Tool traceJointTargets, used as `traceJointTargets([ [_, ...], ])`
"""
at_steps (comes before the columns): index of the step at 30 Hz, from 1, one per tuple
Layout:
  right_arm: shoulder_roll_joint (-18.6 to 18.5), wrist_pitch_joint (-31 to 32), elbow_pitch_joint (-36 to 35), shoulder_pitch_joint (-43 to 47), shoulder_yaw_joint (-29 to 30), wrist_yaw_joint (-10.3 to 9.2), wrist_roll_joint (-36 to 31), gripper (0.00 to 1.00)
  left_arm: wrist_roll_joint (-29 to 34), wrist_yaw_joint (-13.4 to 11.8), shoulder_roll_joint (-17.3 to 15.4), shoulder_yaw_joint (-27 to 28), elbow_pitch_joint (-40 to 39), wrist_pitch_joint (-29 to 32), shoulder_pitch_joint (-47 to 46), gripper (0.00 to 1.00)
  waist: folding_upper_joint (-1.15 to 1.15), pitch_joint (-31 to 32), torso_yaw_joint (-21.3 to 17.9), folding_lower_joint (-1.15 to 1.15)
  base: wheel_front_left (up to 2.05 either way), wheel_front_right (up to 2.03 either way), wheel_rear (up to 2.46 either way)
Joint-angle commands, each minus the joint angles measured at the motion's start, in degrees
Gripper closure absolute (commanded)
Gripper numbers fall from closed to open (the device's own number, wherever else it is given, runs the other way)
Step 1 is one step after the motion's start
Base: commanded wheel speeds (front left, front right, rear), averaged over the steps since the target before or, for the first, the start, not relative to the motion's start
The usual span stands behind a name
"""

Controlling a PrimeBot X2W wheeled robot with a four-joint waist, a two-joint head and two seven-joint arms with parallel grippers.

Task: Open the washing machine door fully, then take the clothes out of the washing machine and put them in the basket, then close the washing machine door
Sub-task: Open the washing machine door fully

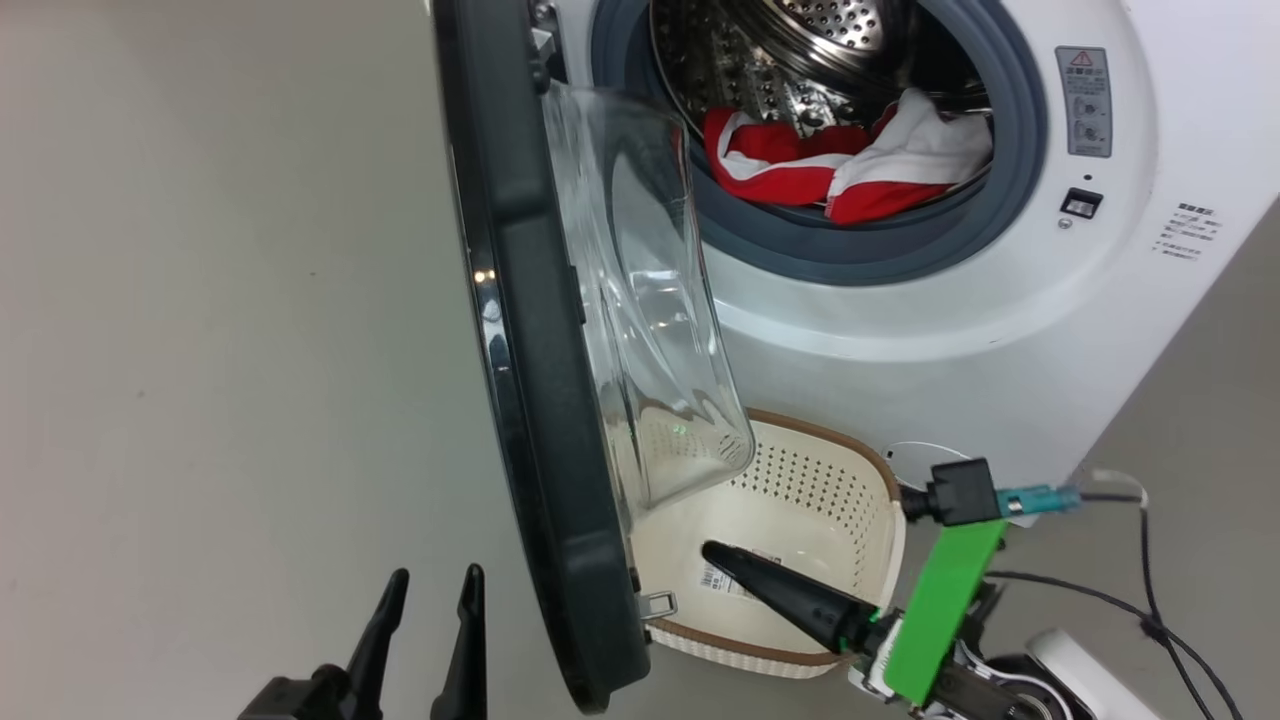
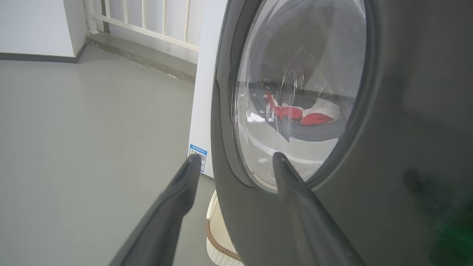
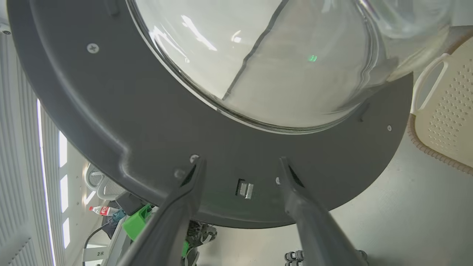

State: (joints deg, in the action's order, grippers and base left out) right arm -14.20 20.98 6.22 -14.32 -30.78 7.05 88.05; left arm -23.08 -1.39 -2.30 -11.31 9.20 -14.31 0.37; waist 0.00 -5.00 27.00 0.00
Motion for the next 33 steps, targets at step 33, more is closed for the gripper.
traceJointTargets([
  [33,-9.2,-35.9,13.3,2.5,-3.2,0.44,-28.5,0.00,0.8,0.9,-0.6,3.4,-0.8,-0.7,0.3,0.00,0.00,0.8,-3.6,0.00,0.00,0.00,0.00],
])
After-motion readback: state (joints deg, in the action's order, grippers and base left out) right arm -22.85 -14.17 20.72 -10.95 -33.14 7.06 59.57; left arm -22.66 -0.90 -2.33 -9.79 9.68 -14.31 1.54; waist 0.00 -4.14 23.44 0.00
